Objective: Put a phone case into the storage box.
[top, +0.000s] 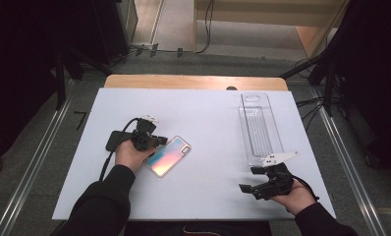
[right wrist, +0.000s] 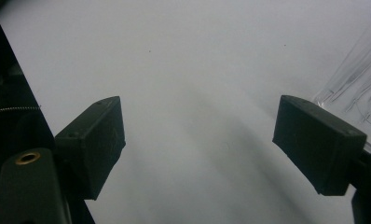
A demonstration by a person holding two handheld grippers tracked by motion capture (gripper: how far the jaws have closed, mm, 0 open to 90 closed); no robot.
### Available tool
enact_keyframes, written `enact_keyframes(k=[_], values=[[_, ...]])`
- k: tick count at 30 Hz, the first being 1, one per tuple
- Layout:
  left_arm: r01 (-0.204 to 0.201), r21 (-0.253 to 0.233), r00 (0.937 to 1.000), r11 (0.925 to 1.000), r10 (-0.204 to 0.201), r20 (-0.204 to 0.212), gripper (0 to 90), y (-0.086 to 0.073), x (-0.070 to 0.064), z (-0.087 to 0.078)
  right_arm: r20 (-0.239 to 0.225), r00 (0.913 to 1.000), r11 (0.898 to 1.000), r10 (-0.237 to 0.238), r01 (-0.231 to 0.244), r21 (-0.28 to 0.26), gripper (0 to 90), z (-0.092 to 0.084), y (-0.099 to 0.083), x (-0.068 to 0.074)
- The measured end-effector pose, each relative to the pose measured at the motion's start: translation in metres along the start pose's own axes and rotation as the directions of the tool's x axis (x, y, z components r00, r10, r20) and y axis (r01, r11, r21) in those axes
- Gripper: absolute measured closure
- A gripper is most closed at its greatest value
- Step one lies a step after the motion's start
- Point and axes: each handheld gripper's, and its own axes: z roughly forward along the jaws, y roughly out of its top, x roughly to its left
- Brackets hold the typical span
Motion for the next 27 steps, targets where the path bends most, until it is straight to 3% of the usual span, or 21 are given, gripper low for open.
enact_keyframes(k=[3, 6, 12, 17, 22, 27], values=[[-0.007, -0.004, 0.9999, 1.0000, 0.007, -0.016, 84.2, 0.001, -0.002, -0.001, 0.000, 1.0000, 1.000, 0.000, 0.000, 0.000, 14.7, 0.000, 0.000, 0.000], [0.007, -0.024, 1.0000, 0.9997, -0.006, 0.006, 78.0, 0.002, -0.001, -0.010, 0.000, 1.0000, 1.000, 0.003, -0.003, -0.002, 14.7, 0.000, 0.000, -0.001], [-0.013, -0.070, 0.9964, 0.9975, 0.019, 0.083, 57.3, -0.002, -0.012, -0.039, 0.001, 0.9999, 1.000, 0.014, -0.014, -0.008, 14.7, 0.000, 0.000, -0.003], [0.005, -0.090, 0.9888, 0.9959, 0.009, 0.149, 42.7, -0.014, -0.020, -0.052, -0.002, 0.9999, 1.000, 0.014, -0.014, -0.005, 14.7, 0.001, 0.001, -0.002], [-0.016, -0.102, 0.9841, 0.9947, 0.033, 0.174, 38.3, -0.029, -0.030, -0.060, -0.002, 0.9998, 1.000, 0.020, -0.020, -0.002, 14.7, 0.003, 0.002, -0.002], [-0.001, -0.115, 0.9782, 0.9933, 0.025, 0.206, 35.5, -0.041, -0.035, -0.066, -0.004, 0.9999, 1.000, 0.011, -0.011, -0.002, 14.7, 0.003, 0.003, -0.003]])
